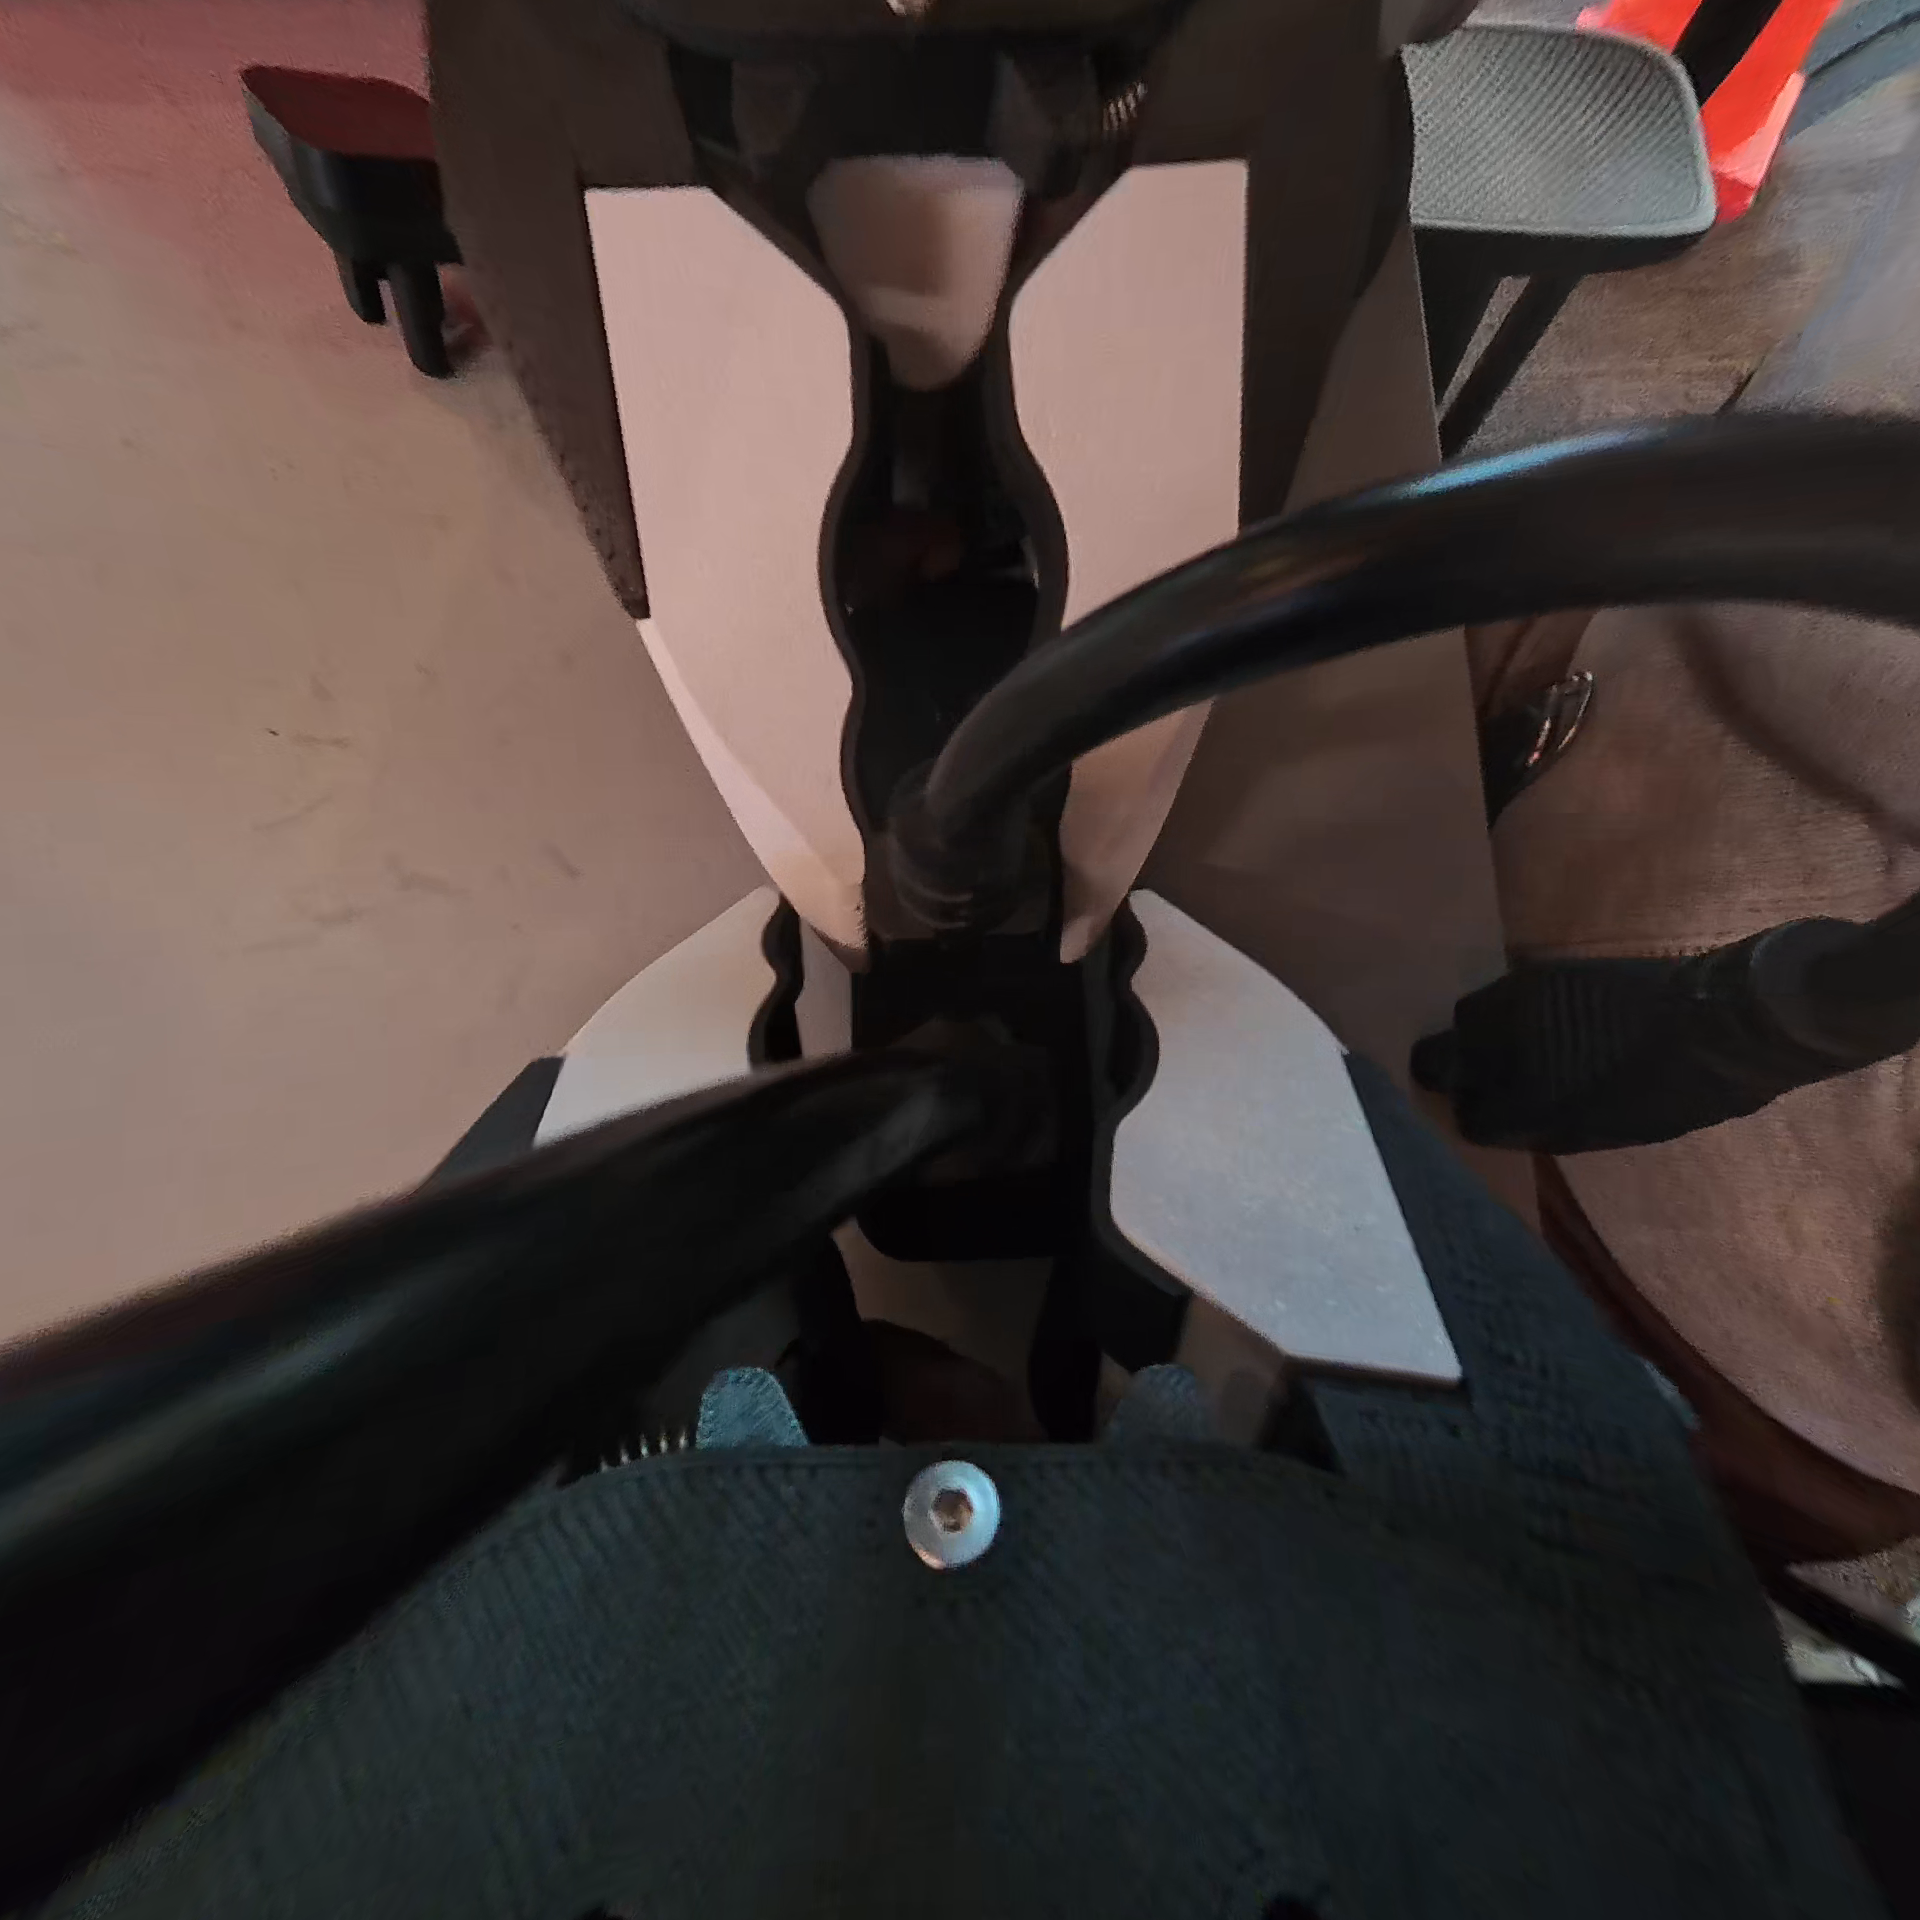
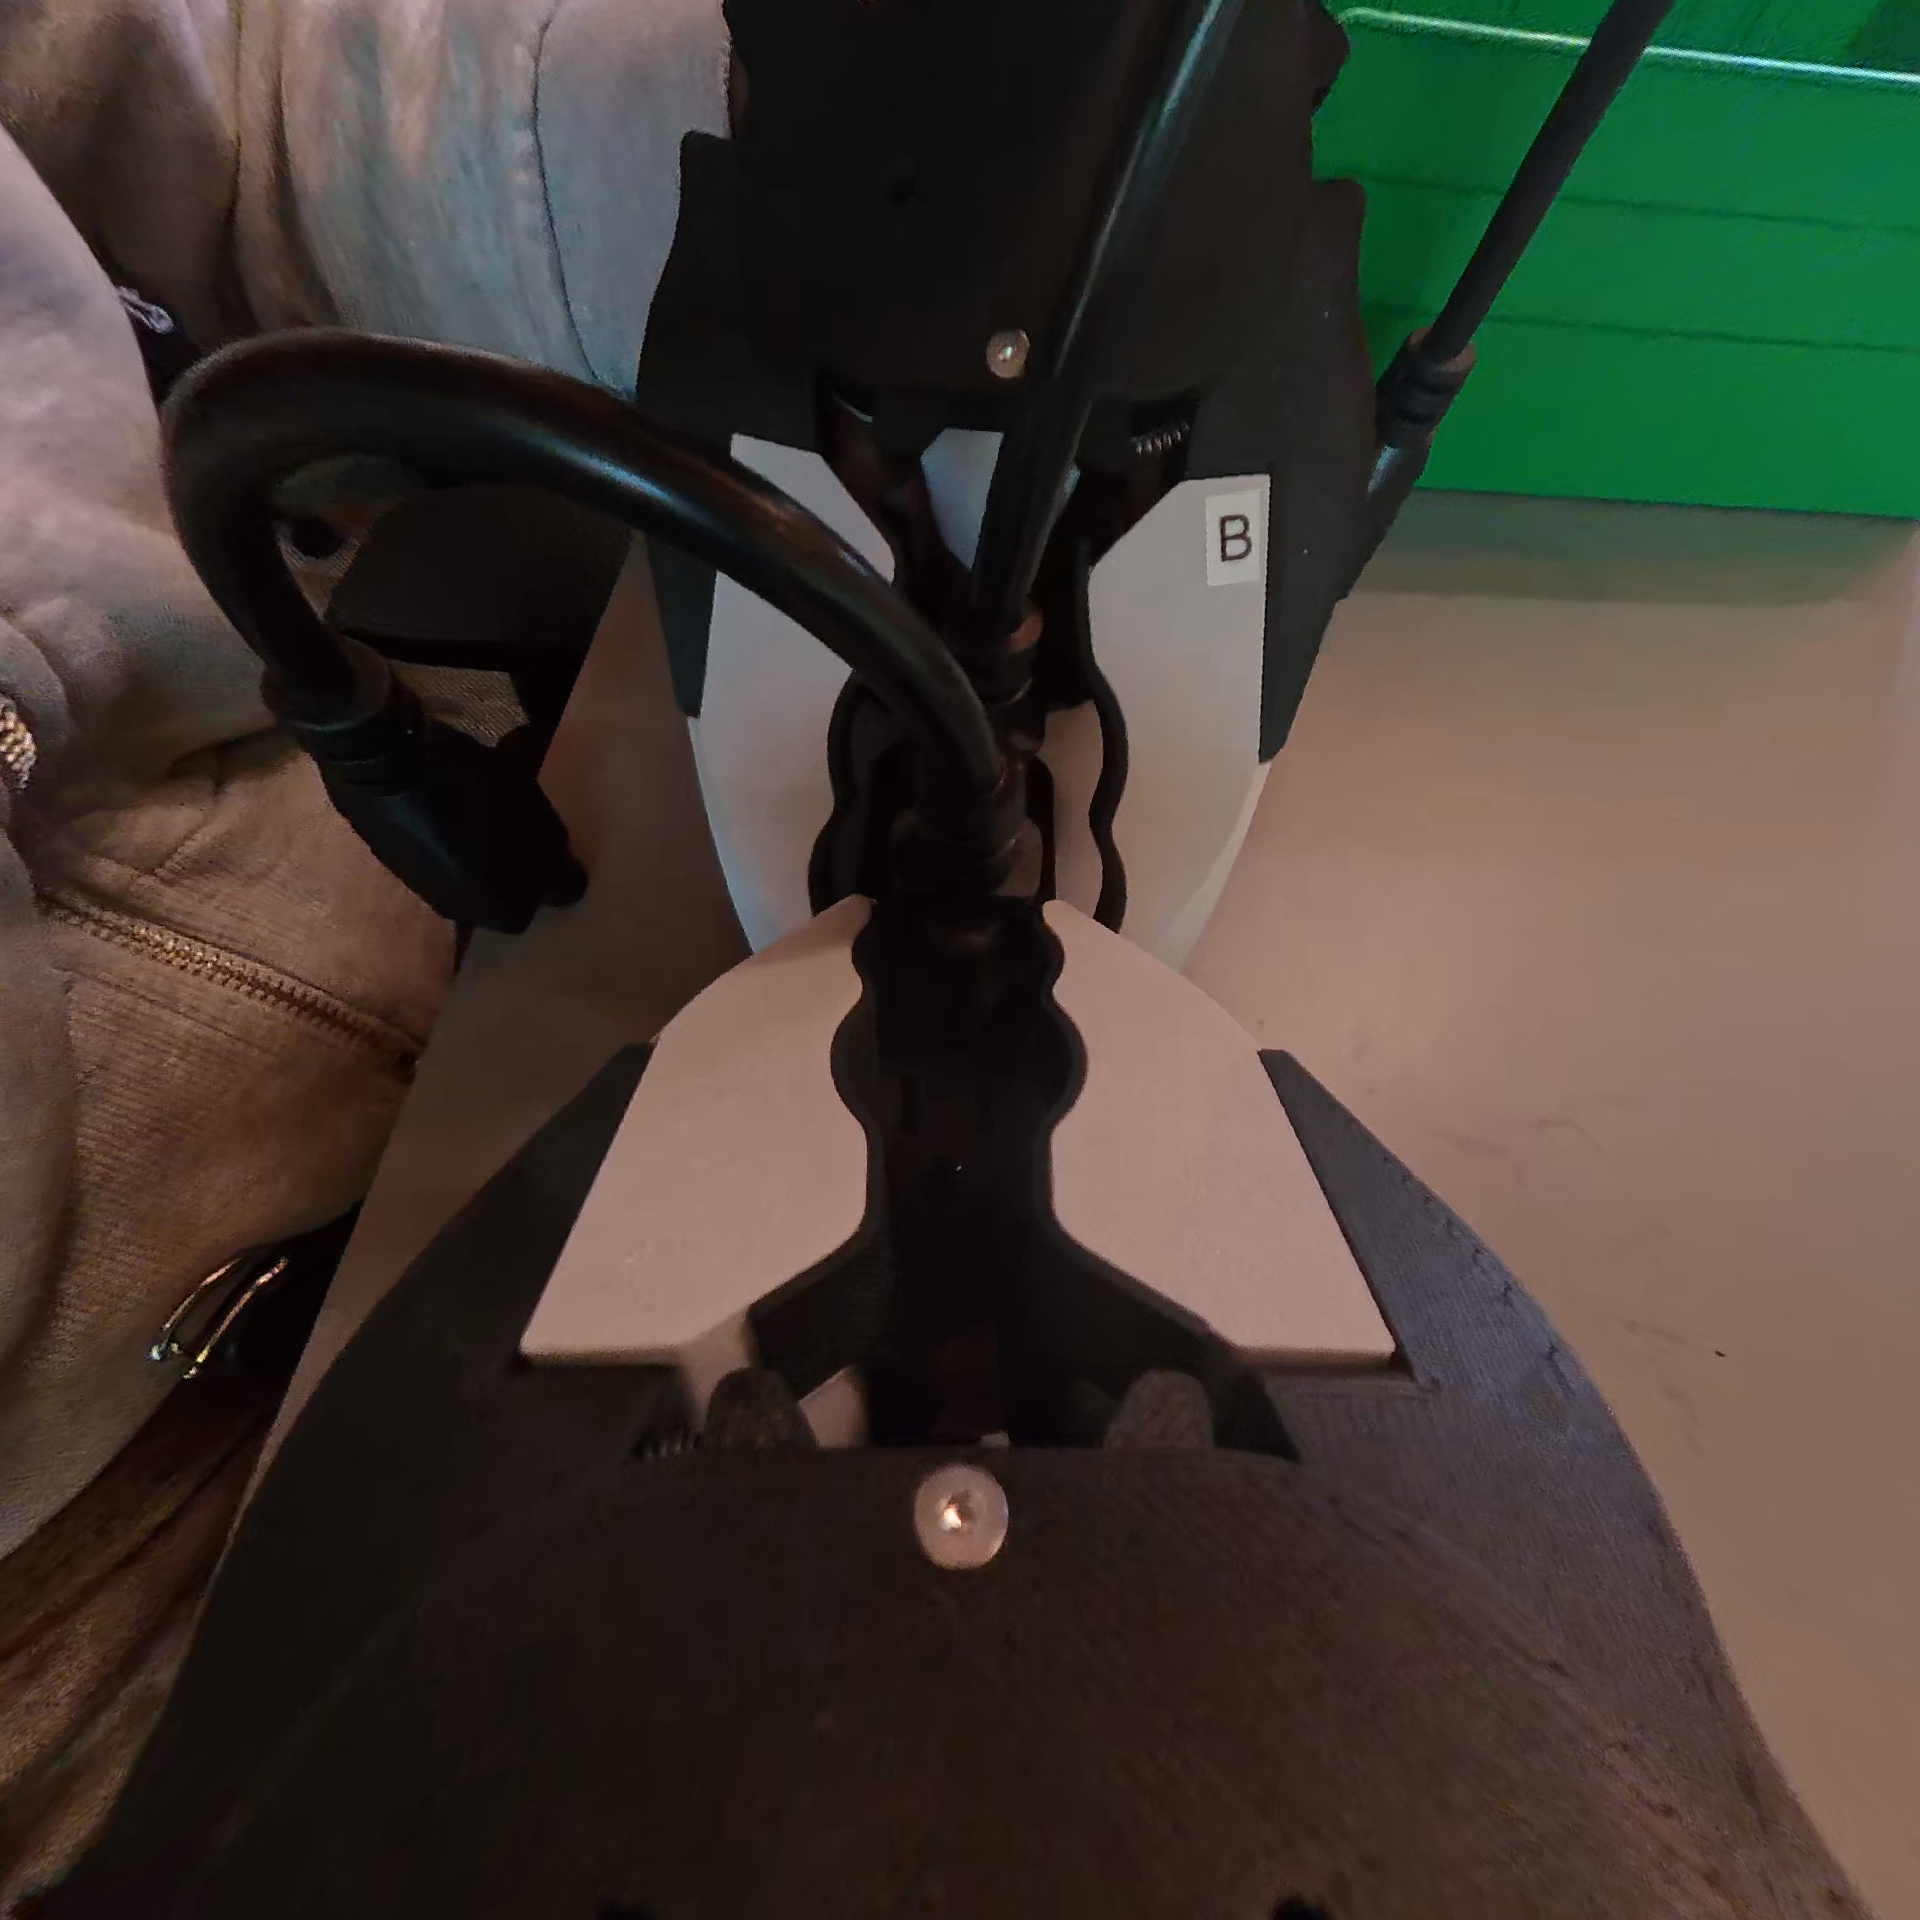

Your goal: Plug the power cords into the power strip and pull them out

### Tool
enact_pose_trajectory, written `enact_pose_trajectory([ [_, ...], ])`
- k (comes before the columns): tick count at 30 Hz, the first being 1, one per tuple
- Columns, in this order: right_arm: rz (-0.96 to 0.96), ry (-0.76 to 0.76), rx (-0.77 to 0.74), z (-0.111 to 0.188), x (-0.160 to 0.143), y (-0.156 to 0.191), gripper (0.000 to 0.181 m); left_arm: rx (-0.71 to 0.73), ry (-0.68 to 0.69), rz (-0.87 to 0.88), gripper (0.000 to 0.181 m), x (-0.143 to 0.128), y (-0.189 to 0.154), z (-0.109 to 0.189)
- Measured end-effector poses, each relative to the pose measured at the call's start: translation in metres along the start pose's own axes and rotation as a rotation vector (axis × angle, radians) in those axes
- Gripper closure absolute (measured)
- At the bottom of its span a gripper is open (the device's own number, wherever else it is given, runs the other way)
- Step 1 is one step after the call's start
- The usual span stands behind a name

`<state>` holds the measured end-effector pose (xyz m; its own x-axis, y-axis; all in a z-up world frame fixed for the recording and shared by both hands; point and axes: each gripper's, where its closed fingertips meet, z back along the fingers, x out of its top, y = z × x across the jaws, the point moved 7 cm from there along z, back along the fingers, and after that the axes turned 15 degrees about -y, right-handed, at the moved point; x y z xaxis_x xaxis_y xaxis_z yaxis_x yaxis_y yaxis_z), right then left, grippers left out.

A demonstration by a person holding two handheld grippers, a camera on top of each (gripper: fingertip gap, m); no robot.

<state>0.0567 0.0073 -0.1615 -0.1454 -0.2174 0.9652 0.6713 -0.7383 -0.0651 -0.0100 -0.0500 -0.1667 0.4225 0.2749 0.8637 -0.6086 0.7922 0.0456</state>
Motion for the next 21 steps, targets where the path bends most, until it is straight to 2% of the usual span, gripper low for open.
enact_pose_trajectory([
  [6, -0.117, -0.125, 0.029, 0.0091, 0.0053, -0.0059, 0.152, 0.047, -0.12, 0.052, 0.118, 0.0032, 0.0051, 0.0121],
  [14, -0.01, -0.078, 0.023, 0.0056, 0.0037, 0.0006, 0.152, 0.038, -0.056, -0.029, 0.132, -0.0008, -0.0015, 0.0059],
  [21, -0.026, -0.098, 0.029, 0.006, 0.0049, 0.0004, 0.151, 0.092, -0.053, -0.009, 0.126, -0.0044, 0.0001, 0.0117],
])
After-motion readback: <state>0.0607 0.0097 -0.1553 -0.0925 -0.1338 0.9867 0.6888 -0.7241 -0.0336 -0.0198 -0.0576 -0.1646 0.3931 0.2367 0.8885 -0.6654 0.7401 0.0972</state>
